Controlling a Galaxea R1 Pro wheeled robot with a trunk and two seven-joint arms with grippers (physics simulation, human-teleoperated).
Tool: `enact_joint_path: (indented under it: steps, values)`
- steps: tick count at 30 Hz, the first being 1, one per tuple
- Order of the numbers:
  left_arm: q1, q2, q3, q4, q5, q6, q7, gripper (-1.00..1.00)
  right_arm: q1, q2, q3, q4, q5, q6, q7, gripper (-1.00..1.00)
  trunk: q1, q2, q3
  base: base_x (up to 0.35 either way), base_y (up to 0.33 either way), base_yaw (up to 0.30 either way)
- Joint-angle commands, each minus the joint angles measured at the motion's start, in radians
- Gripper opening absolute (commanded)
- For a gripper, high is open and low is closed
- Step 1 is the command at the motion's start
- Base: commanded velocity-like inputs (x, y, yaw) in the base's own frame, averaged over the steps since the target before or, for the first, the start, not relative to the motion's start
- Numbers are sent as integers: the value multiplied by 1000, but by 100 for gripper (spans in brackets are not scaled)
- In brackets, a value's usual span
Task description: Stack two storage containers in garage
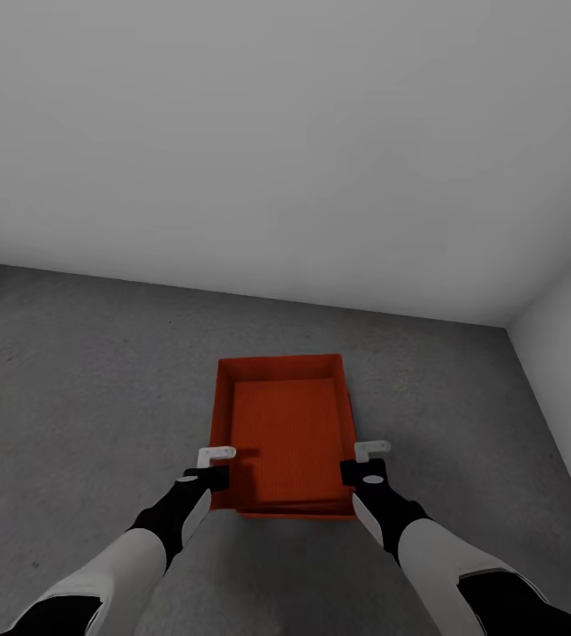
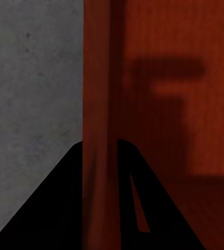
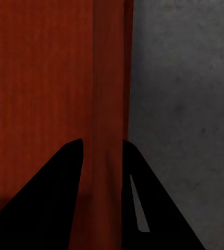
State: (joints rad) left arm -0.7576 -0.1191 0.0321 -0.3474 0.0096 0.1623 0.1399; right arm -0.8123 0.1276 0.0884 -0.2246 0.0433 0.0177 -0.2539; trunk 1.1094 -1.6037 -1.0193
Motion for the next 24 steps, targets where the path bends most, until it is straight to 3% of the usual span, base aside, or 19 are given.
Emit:
enact_joint_path:
  steps: [1,24]
  values:
    - [0,33,-11,-5,-14,-4,6,-100,-1,-3,6,4,-5,43,-4,-100,0,0,-1,0,-10,0]
    - [0,34,-12,-5,-13,-4,4,-100,-1,-3,6,4,-5,42,-4,-100,0,0,-1,0,-57,0]
